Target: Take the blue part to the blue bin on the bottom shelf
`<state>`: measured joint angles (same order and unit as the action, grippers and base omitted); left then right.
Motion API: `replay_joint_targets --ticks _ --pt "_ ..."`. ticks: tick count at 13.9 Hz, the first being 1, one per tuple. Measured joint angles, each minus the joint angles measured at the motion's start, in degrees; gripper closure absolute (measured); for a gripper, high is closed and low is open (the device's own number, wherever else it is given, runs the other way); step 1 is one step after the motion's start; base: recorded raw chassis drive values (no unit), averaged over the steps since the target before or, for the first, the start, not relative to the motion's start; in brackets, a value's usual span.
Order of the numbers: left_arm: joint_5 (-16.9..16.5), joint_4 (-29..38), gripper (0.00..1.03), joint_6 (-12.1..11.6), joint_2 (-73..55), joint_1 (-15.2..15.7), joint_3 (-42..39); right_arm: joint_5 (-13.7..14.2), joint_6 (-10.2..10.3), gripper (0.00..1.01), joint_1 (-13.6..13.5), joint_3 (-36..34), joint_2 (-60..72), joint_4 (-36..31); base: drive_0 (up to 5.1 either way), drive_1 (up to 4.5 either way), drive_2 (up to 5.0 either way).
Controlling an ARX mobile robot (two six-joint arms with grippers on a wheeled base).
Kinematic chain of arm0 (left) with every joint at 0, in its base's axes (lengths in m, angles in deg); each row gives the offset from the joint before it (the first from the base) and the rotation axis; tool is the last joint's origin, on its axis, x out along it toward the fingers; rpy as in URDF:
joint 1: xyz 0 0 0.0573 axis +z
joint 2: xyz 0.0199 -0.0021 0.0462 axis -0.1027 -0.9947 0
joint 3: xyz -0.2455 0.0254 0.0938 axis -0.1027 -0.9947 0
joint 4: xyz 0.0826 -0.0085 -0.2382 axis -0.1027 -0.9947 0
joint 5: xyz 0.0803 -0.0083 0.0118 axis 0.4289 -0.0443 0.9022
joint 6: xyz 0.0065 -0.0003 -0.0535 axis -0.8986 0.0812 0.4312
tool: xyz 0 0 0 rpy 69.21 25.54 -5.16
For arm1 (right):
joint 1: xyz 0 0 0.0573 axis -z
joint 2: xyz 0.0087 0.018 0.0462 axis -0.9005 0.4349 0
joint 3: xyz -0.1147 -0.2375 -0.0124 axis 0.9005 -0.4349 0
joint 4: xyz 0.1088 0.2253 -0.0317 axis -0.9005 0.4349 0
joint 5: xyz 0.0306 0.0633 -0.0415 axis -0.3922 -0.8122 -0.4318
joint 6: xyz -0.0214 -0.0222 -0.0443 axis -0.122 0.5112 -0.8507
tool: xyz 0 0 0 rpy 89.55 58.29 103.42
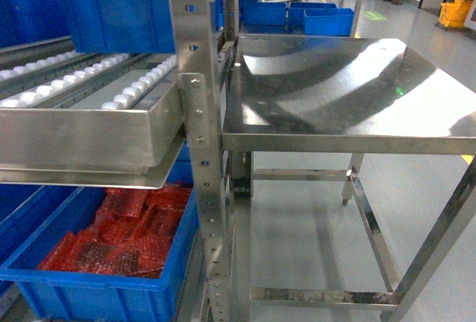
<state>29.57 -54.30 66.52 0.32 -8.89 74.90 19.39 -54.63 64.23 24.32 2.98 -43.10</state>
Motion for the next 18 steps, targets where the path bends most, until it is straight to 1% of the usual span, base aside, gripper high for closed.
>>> replay_joint_targets --ticks 18 --pt "0.0 0.1 0.6 0.0 0.0 0.0 0.0 0.0 0.0 0.03 0.0 0.0 0.0 0.0 -5.0 2.47 2.5"
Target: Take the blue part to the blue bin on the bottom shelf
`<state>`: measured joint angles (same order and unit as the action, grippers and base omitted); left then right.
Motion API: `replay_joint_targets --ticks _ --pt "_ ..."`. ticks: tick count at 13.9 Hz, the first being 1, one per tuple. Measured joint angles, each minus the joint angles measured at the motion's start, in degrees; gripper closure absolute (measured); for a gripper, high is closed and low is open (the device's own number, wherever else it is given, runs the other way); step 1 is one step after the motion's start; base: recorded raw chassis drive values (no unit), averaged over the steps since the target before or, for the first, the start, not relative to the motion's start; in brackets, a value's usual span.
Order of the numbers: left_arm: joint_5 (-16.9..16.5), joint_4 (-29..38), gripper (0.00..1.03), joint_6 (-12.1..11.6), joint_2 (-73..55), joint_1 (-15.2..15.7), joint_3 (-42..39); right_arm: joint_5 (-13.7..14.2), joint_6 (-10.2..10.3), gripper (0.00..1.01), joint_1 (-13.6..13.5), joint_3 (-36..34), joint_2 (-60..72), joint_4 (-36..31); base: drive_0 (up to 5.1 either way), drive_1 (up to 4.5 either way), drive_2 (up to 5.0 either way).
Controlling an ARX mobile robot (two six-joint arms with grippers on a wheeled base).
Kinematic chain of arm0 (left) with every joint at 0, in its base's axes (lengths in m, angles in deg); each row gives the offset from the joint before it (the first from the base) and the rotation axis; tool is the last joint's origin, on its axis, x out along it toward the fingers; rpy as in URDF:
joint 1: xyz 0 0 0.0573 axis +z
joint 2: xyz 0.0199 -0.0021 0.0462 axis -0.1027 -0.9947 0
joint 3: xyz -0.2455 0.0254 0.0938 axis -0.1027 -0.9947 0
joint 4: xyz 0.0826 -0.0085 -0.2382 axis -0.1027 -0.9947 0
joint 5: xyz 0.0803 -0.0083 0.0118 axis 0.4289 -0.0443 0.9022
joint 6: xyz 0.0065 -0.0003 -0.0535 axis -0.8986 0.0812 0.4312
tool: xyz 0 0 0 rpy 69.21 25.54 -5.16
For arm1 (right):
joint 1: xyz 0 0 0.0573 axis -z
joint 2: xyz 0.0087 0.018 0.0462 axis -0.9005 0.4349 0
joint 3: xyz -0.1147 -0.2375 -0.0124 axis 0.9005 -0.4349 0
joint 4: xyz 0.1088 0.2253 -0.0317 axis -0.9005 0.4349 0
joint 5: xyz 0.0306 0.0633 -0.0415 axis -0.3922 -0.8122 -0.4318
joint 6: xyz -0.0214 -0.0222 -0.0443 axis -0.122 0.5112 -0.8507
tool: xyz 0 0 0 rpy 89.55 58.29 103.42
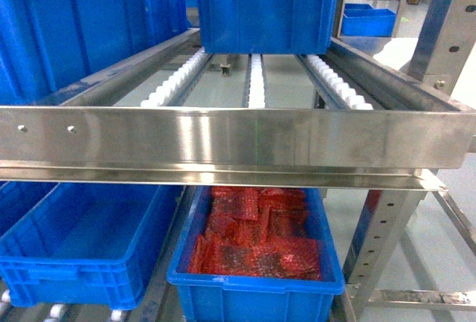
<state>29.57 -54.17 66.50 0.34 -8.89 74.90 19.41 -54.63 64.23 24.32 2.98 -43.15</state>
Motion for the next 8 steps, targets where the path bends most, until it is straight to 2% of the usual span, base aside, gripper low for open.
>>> replay_joint_targets --ticks 8 --pt "0.0 -0.1 0.6 0.0 0.0 0.0 0.0 -0.2 0.0 0.03 0.0 0.0 0.0 0.0 -5.0 2.42 2.4"
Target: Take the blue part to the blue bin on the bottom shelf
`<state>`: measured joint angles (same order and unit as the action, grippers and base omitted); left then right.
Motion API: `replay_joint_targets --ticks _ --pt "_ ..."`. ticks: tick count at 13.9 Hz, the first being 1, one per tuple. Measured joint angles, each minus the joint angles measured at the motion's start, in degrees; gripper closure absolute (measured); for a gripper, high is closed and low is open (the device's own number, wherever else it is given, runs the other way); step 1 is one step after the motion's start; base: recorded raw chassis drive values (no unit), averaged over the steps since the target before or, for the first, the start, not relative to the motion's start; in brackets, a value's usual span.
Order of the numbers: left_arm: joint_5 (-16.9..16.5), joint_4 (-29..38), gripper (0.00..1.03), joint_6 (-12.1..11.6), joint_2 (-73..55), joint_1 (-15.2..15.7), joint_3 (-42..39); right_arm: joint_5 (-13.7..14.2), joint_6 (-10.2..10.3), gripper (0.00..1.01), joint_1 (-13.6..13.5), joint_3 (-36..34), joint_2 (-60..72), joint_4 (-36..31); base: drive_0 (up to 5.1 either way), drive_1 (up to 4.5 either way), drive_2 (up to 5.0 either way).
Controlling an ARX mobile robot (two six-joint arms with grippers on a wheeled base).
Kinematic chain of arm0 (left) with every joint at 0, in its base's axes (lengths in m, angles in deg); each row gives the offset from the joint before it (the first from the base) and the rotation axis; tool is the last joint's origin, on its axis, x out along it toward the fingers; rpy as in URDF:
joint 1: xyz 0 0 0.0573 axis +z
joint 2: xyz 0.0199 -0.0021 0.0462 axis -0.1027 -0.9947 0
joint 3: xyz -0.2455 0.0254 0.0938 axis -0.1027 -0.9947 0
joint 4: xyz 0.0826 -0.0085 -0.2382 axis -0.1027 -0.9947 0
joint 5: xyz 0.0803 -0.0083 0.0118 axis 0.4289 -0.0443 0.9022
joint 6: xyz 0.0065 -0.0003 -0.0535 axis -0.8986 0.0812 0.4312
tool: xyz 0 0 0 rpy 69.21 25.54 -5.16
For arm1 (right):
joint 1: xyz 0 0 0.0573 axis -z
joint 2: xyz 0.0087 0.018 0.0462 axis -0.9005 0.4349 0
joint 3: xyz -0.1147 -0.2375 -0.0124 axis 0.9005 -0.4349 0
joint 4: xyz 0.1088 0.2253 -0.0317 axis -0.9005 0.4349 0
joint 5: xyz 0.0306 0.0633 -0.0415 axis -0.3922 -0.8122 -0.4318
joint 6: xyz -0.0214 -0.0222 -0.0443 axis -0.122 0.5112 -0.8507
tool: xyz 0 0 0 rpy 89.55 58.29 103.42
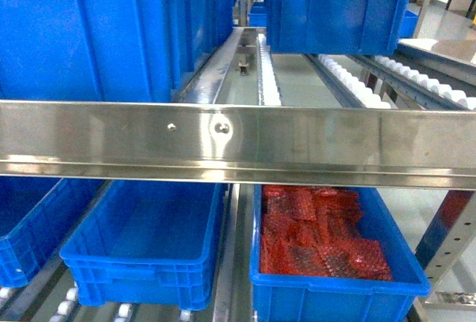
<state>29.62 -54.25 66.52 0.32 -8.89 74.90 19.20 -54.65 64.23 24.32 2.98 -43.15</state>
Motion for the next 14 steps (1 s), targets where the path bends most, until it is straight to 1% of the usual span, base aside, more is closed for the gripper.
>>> replay_joint_targets --ticks 1,14 --pt "0.4 0.0 0.6 0.0 0.0 0.0 0.0 0.0 0.0 0.03 0.0 0.0 0.0 -0.2 -5.0 2.42 2.4" --pt "0.1 0.0 0.6 0.0 0.0 0.0 0.0 0.0 0.0 0.03 0.0 0.0 0.0 0.0 -5.0 2.42 2.4"
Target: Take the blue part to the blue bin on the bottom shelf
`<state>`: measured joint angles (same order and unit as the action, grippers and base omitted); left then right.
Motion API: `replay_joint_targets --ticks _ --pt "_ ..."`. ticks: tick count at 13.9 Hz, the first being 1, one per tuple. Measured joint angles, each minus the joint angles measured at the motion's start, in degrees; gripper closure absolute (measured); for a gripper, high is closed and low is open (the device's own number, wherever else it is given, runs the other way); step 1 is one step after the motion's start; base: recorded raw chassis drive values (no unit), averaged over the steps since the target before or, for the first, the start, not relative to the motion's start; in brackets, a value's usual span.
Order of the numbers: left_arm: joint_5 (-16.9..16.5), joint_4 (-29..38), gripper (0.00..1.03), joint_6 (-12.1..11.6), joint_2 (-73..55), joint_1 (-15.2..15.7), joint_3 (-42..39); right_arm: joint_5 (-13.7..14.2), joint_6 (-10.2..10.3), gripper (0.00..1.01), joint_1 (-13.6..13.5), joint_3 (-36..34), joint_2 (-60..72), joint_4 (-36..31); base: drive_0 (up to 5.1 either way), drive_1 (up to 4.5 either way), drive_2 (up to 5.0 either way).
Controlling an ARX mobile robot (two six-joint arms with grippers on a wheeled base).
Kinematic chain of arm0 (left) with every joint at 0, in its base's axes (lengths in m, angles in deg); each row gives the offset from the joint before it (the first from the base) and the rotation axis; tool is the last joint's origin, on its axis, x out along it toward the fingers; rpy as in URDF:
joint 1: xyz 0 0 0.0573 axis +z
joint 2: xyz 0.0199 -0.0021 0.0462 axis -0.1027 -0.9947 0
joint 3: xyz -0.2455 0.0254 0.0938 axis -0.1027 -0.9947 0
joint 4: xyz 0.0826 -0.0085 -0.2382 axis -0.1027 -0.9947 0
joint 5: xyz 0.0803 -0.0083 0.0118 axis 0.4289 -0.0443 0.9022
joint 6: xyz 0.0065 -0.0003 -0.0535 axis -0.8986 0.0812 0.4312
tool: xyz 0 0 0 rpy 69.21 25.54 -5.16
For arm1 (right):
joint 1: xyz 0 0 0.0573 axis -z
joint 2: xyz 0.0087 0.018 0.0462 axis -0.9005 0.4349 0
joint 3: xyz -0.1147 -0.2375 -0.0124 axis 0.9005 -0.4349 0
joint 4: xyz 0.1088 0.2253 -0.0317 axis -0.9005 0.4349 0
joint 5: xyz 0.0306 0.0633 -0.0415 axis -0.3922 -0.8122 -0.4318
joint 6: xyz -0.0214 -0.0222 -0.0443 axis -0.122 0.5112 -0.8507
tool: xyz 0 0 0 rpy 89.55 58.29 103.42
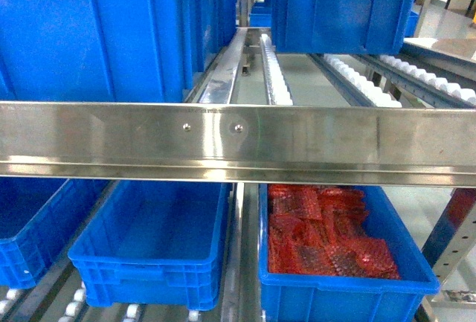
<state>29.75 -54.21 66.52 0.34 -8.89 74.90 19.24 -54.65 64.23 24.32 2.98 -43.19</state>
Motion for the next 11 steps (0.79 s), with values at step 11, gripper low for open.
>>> replay_joint_targets --ticks 11 --pt "0.0 0.0 0.6 0.0 0.0 0.0 0.0 0.1 0.0 0.03 0.0 0.0 0.0 0.1 -3.6 1.76 1.8"
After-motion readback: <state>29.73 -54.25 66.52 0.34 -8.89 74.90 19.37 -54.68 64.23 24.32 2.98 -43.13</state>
